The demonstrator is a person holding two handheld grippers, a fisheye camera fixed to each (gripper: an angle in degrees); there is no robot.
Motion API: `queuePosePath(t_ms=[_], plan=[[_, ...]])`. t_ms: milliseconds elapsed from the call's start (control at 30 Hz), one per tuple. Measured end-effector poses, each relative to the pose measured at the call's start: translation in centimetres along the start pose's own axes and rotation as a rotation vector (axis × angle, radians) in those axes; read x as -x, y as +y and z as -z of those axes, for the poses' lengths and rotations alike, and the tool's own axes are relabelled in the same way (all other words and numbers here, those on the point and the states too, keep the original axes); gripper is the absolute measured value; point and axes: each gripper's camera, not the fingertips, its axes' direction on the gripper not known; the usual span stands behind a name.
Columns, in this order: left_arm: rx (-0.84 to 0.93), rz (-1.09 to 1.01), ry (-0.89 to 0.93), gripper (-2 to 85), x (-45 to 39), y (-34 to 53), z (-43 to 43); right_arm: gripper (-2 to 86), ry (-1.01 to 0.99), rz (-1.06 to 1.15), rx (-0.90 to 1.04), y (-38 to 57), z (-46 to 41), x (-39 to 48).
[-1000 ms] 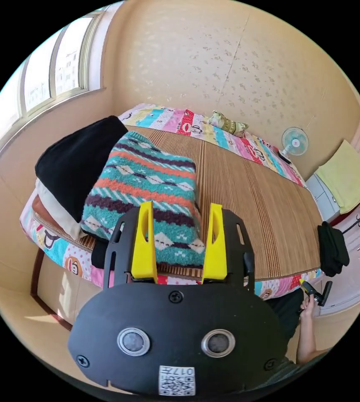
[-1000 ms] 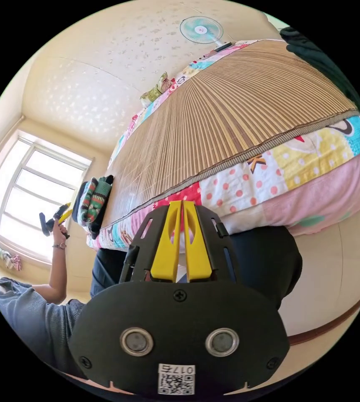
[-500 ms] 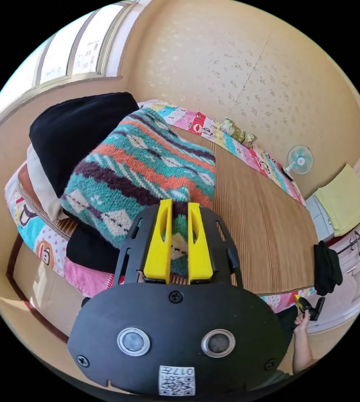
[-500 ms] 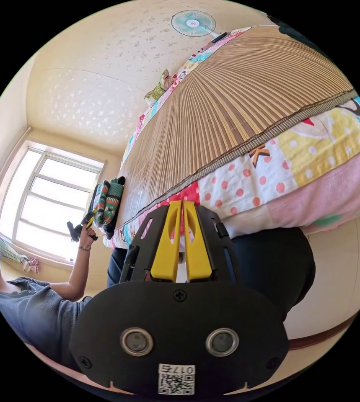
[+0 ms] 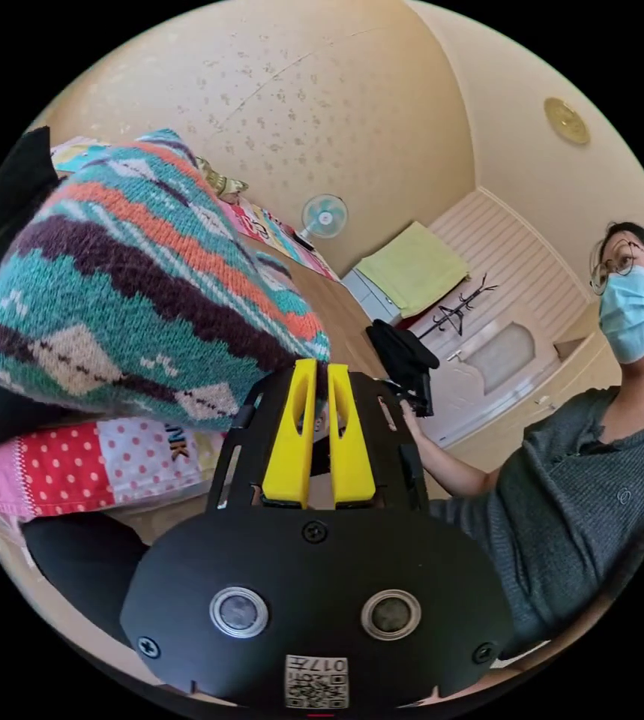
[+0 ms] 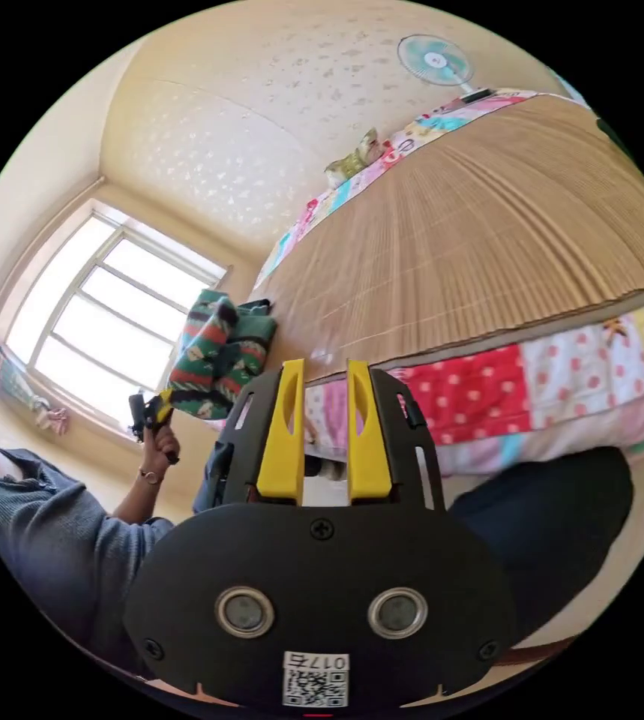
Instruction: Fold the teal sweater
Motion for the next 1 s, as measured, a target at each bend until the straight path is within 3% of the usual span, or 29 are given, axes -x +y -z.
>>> queuePosePath(t_ms=[100, 200, 267, 333, 500, 567, 633, 700, 867, 900, 967, 1000], plan=[[0.081, -0.007, 0.148, 3.2, -2.0, 0.7, -2.3, 18.3, -0.322, 0.044, 0.123, 0.8, -8.5, 3.3], [0.201, -0.001, 0.182, 3.9, -3.4, 1.2, -4.6, 15.8, -0.579, 0.013, 0.099, 2.6, -13.4, 4.3], [0.229, 0.004, 0.198, 3.7, -3.7, 1.0, -3.9, 9.0, -0.505, -0.043, 0.044, 4.0, -13.6, 4.5], [0.154, -0.012, 0.22, 4.9, -4.1, -0.1, 0.4, 7.9, -0.485, 0.048, 0.047, 4.8, -13.1, 6.8], [0.134, 0.067, -0.018, 16.3, -4.1, -5.0, 8.2, 7.3, -0.627, 0.433, 0.186, 8.1, -13.0, 17.9], [0.122, 0.133, 0.046, 20.8, -2.8, -6.8, 9.9, 7.3, -0.616, 0.551, 0.272, 10.3, -14.4, 22.0], [0.045, 0.196, 0.236, 22.6, -0.8, -8.4, 12.6, 7.2, -0.559, 0.672, 0.365, 13.2, -16.4, 26.0], [0.039, 0.215, 0.273, 23.5, 0.3, -9.5, 14.4, 7.3, -0.472, 0.791, 0.479, 17.6, -19.9, 30.0], [0.342, 0.177, -0.089, 22.4, 1.0, -11.3, 14.1, 7.3, -0.42, 0.878, 0.582, 24.8, -25.9, 34.6], [0.413, 0.173, -0.138, 16.8, 1.7, -11.1, 13.4, 7.3, -0.417, 0.898, 0.598, 26.2, -26.9, 35.6], [0.485, 0.133, -0.019, 9.9, 3.0, -10.2, 12.7, 7.3, -0.371, 0.928, 0.629, 28.2, -28.4, 36.8], [0.535, 0.122, 0.126, 7.4, 4.1, -9.3, 12.4, 7.4, -0.361, 0.956, 0.644, 29.2, -28.7, 37.5]])
